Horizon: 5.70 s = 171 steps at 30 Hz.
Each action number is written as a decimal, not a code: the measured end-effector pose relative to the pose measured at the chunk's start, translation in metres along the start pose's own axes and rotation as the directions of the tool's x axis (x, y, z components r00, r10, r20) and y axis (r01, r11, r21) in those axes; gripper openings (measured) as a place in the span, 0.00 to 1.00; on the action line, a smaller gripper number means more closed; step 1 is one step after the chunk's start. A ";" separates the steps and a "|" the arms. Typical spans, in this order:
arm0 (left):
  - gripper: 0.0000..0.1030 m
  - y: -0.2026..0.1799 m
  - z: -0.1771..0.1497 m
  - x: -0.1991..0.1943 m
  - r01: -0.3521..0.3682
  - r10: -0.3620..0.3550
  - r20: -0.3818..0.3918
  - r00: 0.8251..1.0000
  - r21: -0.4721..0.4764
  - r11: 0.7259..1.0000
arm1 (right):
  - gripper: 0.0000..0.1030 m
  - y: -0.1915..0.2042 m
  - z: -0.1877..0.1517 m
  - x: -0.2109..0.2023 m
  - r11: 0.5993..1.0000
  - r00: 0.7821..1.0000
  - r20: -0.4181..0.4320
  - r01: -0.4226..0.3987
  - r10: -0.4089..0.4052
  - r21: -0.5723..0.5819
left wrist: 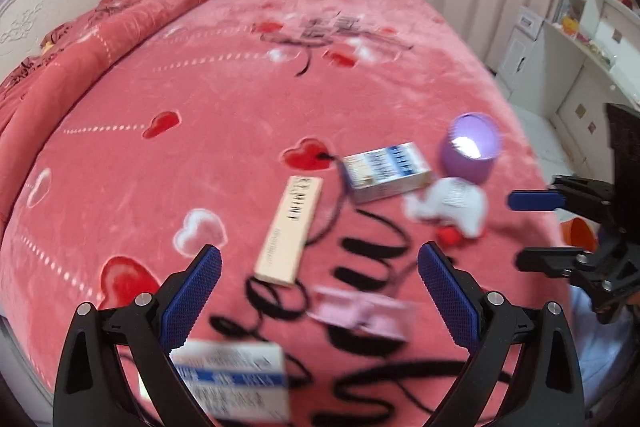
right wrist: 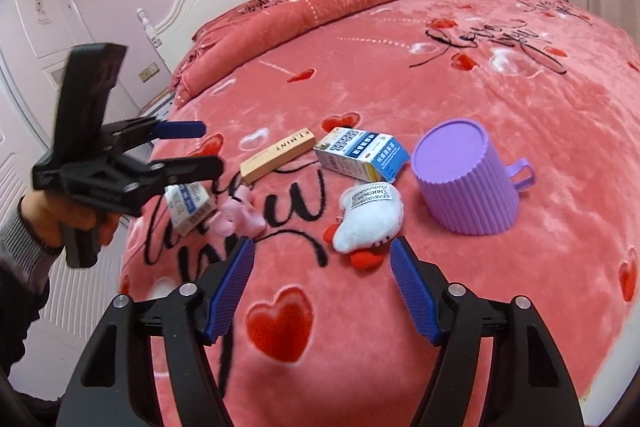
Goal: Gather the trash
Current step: 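Grasp the ET MINT box with the left gripper while the right grasps the white plush toy, then carry the ET MINT box and white plush toy over the orange bin, then open the left gripper to drop the box while the right drops the plush toy, then move both open grippers back over the bed toward the medicine boxes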
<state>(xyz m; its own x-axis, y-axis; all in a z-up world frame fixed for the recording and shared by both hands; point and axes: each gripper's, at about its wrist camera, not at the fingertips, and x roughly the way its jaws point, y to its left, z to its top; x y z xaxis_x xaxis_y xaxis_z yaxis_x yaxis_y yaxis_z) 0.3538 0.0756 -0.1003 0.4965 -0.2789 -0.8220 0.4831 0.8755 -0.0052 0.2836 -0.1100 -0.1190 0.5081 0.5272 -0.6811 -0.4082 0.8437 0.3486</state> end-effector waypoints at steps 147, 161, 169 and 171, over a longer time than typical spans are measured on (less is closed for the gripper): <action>0.52 -0.543 0.001 0.050 0.461 -0.387 -0.250 0.888 0.450 0.765 | 0.40 -0.243 -0.323 -0.415 0.716 0.838 0.129 0.362 -0.531 0.597; 0.62 -0.533 0.001 0.048 0.453 -0.382 -0.245 0.891 0.438 0.777 | 0.60 -0.240 -0.316 -0.414 0.698 0.831 0.120 0.368 -0.543 0.614; 0.81 -0.521 0.000 0.036 0.424 -0.371 -0.207 0.906 0.429 0.797 | 0.66 -0.233 -0.311 -0.416 0.704 0.836 0.123 0.360 -0.535 0.612; 0.85 -0.516 0.002 0.034 0.410 -0.359 -0.198 0.912 0.423 0.808 | 0.68 -0.228 -0.308 -0.418 0.709 0.836 0.128 0.359 -0.533 0.607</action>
<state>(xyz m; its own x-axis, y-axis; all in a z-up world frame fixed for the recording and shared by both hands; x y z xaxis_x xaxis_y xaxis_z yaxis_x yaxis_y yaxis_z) 0.1224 -0.3866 -0.1243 0.1366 -0.4902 -0.8608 0.8991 0.4261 -0.1000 -0.0695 -0.5538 -0.1124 0.7395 0.0037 -0.6732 0.3538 0.8486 0.3934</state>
